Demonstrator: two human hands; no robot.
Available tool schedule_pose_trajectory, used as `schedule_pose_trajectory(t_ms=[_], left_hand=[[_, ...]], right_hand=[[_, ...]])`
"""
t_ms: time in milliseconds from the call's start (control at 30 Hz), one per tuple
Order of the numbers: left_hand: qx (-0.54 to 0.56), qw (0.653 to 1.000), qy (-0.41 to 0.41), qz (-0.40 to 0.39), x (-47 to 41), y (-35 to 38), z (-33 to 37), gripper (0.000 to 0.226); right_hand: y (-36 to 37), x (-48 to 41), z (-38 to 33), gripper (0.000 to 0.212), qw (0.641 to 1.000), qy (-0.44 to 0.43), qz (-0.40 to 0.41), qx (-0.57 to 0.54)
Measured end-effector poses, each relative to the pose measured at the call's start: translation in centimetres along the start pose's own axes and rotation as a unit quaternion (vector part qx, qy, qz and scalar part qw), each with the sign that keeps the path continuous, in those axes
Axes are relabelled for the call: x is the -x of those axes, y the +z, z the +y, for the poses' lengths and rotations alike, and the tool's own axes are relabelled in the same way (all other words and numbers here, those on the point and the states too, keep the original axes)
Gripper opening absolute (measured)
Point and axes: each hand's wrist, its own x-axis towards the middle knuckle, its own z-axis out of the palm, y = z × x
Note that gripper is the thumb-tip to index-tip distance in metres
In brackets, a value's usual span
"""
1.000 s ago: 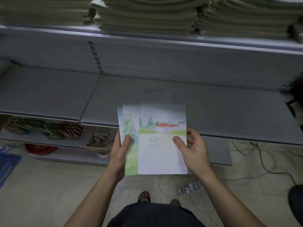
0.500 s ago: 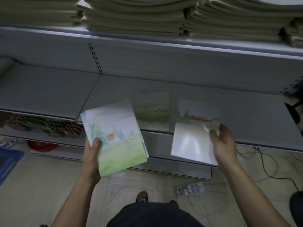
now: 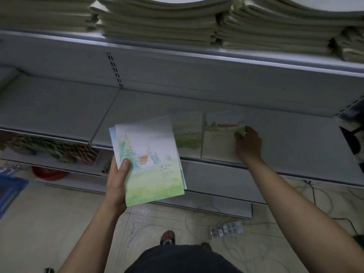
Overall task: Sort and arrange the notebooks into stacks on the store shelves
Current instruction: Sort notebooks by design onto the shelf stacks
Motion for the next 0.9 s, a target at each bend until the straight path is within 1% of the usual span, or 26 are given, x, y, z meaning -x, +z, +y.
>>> schedule_pose_trajectory(t_ms=[100, 133, 200, 267, 333, 400, 467, 533, 567, 600, 633, 667, 700, 733, 767, 800, 833, 900], left_hand=[[-0.004, 1.0, -0.005, -0.012, 0.0, 0.8, 0.0, 0.059], [-0.007, 1.0, -0.008, -0.014, 0.0, 1.0, 0.0, 0.064], [-0.009, 1.0, -0.016, -0.024, 0.0, 1.5, 0.0, 0.077], [-0.002, 0.999, -0.019, -0.035, 0.1, 2.1, -0.1, 0.073], [0.002, 0.999, -0.021, -0.045, 0.2, 2.8, -0.2, 0.072], [0.002, 0.998, -0.025, -0.052, 0.5, 3.8, -0.1, 0.084], [-0.002, 0.998, -0.032, -0.056, 0.8, 4.9, 0.0, 0.098], [-0.009, 0.997, -0.036, -0.068, 1.2, 6.1, 0.0, 0.105], [-0.009, 0.996, -0.04, -0.074, 1.4, 6.7, -0.1, 0.107], [-0.007, 0.996, -0.043, -0.081, 1.7, 7.4, -0.2, 0.107], [-0.005, 0.995, -0.045, -0.089, 1.9, 8.1, -0.3, 0.108], [-0.006, 0.994, -0.047, -0.1, 2.2, 8.9, -0.4, 0.108], [-0.007, 0.993, -0.048, -0.11, 2.5, 9.7, -0.5, 0.108], [-0.01, 0.992, -0.049, -0.12, 2.8, 10.4, -0.8, 0.108], [-0.011, 0.99, -0.053, -0.127, 3.1, 11.0, -1.0, 0.109], [-0.012, 0.99, -0.056, -0.132, 3.4, 11.5, -1.2, 0.111], [-0.015, 0.989, -0.06, -0.135, 3.6, 12.0, -1.5, 0.114], [-0.027, 0.988, -0.066, -0.14, 3.9, 12.6, -2.0, 0.117]], right_hand=[[-0.1, 0.4, 0.4, 0.027, 0.999, -0.002, 0.029, 0.039], [-0.2, 0.5, 0.7, 0.025, 0.998, 0.001, 0.035, 0.049], [-0.5, 0.5, 1.1, 0.027, 0.996, 0.011, 0.043, 0.081], [-0.8, 0.8, 1.2, 0.03, 0.99, 0.016, 0.05, 0.129], [-0.7, 1.0, 1.5, 0.032, 0.983, 0.004, 0.054, 0.174], [-1.1, 1.4, 1.6, 0.036, 0.983, -0.01, 0.057, 0.174], [-1.9, 2.3, 1.8, 0.037, 0.99, -0.048, 0.081, 0.106], [-3.0, 4.4, 1.1, 0.021, 0.989, -0.108, 0.099, -0.023], [-3.6, 6.1, 0.4, 0.012, 0.985, -0.119, 0.076, -0.098], [-4.2, 8.2, -0.2, 0.005, 0.978, -0.122, 0.03, -0.167], [-4.6, 10.2, -0.6, 0.005, 0.967, -0.125, -0.02, -0.222], [-4.8, 12.1, -0.7, 0.013, 0.958, -0.124, -0.063, -0.252], [-4.9, 13.8, -0.7, 0.025, 0.953, -0.12, -0.094, -0.262], [-5.0, 15.1, -0.6, 0.037, 0.951, -0.112, -0.109, -0.266], [-5.0, 16.0, -0.3, 0.046, 0.952, -0.101, -0.108, -0.269], [-5.0, 16.4, 0.0, 0.049, 0.953, -0.087, -0.093, -0.274], [-5.2, 16.5, 0.5, 0.048, 0.955, -0.078, -0.075, -0.277], [-6.1, 16.4, 1.4, 0.042, 0.953, -0.074, -0.061, -0.287]])
